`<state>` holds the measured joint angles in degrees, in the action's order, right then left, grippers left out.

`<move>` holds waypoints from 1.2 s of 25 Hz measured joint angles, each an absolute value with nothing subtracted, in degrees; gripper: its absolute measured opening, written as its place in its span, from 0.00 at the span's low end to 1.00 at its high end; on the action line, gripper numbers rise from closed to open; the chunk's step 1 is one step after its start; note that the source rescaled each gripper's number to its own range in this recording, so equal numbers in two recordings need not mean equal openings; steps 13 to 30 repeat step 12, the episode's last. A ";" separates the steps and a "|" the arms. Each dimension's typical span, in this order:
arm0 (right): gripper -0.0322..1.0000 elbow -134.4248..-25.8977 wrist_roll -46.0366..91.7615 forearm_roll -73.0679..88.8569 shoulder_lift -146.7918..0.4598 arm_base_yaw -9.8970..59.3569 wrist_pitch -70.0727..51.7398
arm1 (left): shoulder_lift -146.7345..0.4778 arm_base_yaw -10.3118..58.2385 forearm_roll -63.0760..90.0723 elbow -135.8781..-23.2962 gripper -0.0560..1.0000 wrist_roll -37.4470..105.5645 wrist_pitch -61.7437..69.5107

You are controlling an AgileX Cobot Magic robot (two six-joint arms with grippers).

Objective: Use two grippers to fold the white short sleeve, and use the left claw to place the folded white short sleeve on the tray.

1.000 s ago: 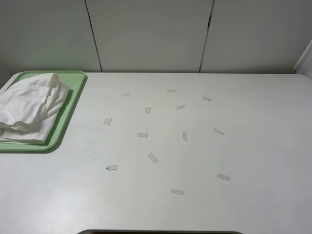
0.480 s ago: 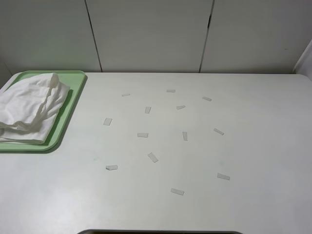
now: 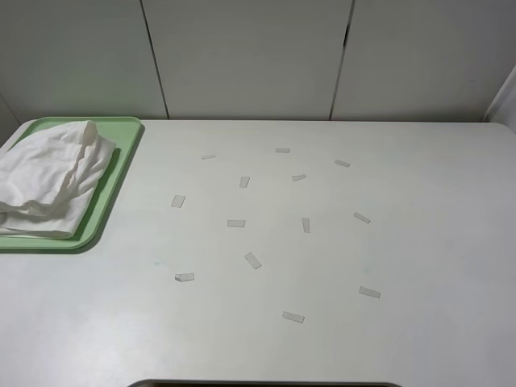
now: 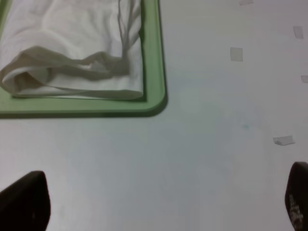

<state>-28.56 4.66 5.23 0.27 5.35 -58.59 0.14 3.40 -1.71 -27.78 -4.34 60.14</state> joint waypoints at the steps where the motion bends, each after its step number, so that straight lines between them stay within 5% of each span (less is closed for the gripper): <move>1: 1.00 -28.56 4.66 5.23 0.27 5.35 -58.59 | 0.14 3.40 -1.73 -27.78 0.98 -4.40 60.14; 30: 1.00 -28.56 4.66 5.23 0.27 5.35 -58.59 | 0.14 -0.23 -1.84 -27.78 0.98 -4.48 60.14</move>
